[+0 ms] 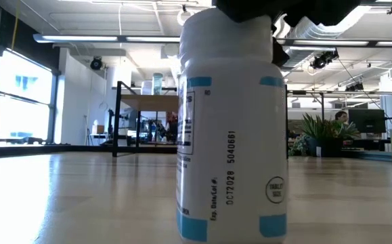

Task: Pick and place medicine bottles onto shelf by color
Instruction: Put the right white medicine bottle on the shelf

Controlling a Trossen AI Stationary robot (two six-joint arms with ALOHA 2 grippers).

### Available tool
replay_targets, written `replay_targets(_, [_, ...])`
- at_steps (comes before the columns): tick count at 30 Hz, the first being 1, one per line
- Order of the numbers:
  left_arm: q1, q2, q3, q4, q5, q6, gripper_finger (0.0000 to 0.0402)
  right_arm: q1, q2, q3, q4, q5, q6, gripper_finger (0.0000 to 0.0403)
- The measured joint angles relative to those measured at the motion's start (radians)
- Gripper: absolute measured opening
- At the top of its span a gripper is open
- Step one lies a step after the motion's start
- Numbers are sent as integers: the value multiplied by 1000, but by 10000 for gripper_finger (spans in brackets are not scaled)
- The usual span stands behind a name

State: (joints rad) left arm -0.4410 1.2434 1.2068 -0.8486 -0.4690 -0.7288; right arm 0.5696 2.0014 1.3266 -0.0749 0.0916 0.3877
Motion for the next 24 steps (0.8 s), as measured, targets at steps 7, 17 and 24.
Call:
replay_targets(7, [4,0,0,0,11,14,168,1,1,0,1,29,20,213])
replay_targets(17, [10,0,0,0,22,17,168,0,-1,2,4,36,126,157])
replay_targets(24, [52,-27,2,1,16,40,168,-6,-77,0,-26,173,153,161])
